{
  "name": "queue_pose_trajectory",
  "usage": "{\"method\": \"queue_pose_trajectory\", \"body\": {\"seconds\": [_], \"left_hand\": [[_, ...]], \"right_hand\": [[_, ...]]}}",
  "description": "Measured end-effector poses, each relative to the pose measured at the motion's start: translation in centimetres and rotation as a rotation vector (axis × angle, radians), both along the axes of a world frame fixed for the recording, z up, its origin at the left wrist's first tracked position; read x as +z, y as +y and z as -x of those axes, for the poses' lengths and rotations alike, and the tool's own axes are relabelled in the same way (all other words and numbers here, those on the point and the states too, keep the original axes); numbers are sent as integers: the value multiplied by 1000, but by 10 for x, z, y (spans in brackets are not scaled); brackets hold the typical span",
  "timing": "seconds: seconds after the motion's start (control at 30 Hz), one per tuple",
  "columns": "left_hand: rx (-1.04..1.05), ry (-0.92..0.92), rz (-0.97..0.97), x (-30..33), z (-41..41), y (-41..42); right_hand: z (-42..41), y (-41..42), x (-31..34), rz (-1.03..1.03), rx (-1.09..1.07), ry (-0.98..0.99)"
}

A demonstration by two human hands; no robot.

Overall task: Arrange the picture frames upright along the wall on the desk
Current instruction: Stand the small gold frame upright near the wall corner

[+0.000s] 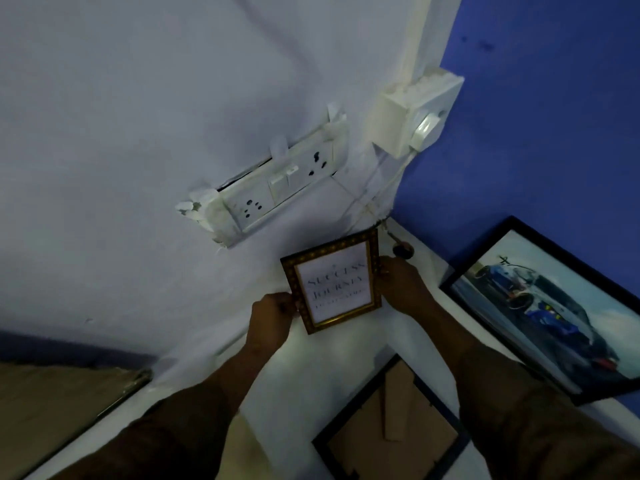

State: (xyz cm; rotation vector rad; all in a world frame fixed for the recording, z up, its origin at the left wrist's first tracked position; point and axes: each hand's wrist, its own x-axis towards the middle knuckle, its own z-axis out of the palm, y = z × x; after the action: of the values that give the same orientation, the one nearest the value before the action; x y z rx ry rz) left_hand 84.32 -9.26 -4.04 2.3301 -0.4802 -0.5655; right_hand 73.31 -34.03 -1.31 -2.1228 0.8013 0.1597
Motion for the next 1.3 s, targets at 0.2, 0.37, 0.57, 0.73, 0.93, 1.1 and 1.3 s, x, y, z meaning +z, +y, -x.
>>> {"method": "queue_pose_trajectory", "body": {"seconds": [0.2,0.37,0.57,0.73,0.93,1.1,1.3], "left_hand": [[-7,19,59,-3,-16,-8],[-7,-59,66,-3,-23,-14],[19,9,23,-7,-25,-16],[74,99,19,-9,-13,-8],[-14,263,-65,-10,33,7],[-166,391,-176,-15,98,14],[-238,426,-253,-19,163,33]], "right_hand": [[-24,-14,-2,-38,-3,-62],[-27,-18,4,-10,4,-101],[-24,-11,1,-118,-143,-91],[1,-2,-9,-167,-230,-69],[80,27,-19,-176,-294,12],[159,51,-33,-115,-335,81],[240,90,-36,-101,-408,132]]}}
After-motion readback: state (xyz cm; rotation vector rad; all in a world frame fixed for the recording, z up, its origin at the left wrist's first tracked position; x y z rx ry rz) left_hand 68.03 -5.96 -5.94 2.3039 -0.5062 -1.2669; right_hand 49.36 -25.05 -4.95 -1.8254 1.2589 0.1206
